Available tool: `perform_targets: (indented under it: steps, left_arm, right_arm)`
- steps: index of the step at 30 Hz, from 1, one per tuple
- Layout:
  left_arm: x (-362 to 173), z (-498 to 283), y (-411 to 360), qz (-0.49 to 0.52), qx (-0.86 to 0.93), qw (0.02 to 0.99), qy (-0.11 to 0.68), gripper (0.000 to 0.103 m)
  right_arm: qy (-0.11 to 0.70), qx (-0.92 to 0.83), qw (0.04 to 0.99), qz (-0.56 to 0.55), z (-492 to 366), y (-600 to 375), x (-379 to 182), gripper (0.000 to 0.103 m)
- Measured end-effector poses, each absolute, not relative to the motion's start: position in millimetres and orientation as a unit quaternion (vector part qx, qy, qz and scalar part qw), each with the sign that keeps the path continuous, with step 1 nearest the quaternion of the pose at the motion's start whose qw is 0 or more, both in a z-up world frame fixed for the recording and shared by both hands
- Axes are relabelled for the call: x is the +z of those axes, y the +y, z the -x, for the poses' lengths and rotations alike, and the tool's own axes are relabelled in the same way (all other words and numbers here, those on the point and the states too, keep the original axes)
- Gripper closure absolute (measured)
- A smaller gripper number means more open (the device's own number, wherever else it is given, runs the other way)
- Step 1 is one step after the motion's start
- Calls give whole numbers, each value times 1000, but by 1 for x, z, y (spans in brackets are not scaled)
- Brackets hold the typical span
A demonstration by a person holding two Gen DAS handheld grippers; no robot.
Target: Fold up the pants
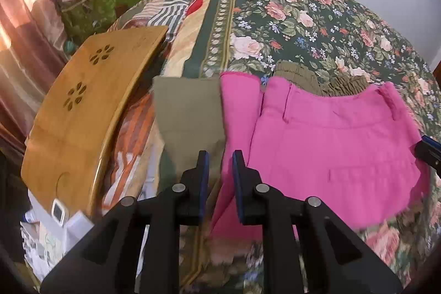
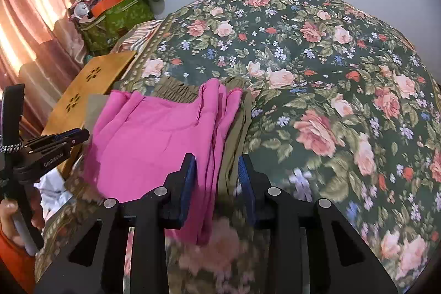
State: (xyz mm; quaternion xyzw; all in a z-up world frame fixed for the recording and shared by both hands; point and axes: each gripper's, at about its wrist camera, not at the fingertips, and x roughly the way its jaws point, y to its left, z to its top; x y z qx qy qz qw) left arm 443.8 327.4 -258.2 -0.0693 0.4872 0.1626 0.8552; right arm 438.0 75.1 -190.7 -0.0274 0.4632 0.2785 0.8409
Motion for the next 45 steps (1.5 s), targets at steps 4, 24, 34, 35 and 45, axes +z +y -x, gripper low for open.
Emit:
perform_targets:
  steps: [4, 24, 34, 35, 45]
  left_arm:
    - [-232, -418, 320, 62, 157, 862, 478, 86]
    - [14, -169, 173, 34, 83, 974, 209, 86]
    - [38, -59, 116, 7, 91, 988, 126, 62]
    - [39, -51, 114, 10, 89, 989, 119, 44]
    - [38, -16, 108, 27, 108, 989, 97, 6]
  right_arm:
    - [445, 293, 846, 21, -418, 61, -160, 74]
    - [138, 383, 913, -7, -192, -24, 35, 74]
    - [83, 370, 925, -24, -127, -51, 42, 73]
    - [85, 372, 924, -27, -125, -53, 42, 65]
    - [59, 337, 939, -10, -105, -58, 48, 2]
